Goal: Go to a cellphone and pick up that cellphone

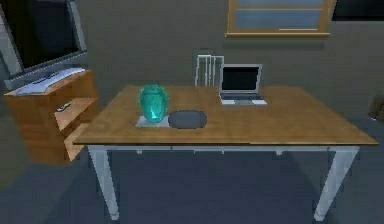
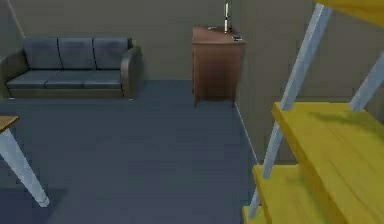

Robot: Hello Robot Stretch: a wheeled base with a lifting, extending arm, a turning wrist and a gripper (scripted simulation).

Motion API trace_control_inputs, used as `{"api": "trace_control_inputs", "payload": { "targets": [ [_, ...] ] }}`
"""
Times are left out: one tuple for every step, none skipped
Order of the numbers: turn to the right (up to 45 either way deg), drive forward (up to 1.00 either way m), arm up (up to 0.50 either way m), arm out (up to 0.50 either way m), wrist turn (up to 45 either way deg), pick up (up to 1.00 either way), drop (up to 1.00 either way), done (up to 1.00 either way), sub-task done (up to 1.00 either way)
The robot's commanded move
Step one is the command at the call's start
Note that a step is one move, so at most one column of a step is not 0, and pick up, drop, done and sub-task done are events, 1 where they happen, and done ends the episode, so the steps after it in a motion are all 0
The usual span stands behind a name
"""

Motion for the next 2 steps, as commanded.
{"api": "trace_control_inputs", "payload": {
  "targets": [
    [0.0,0.10,0.00,0.00,0.0,0.00,0.00,0.00,0.00],
    [45.0,0.00,0.00,0.00,0.0,0.00,0.00,0.00,0.00]
  ]
}}
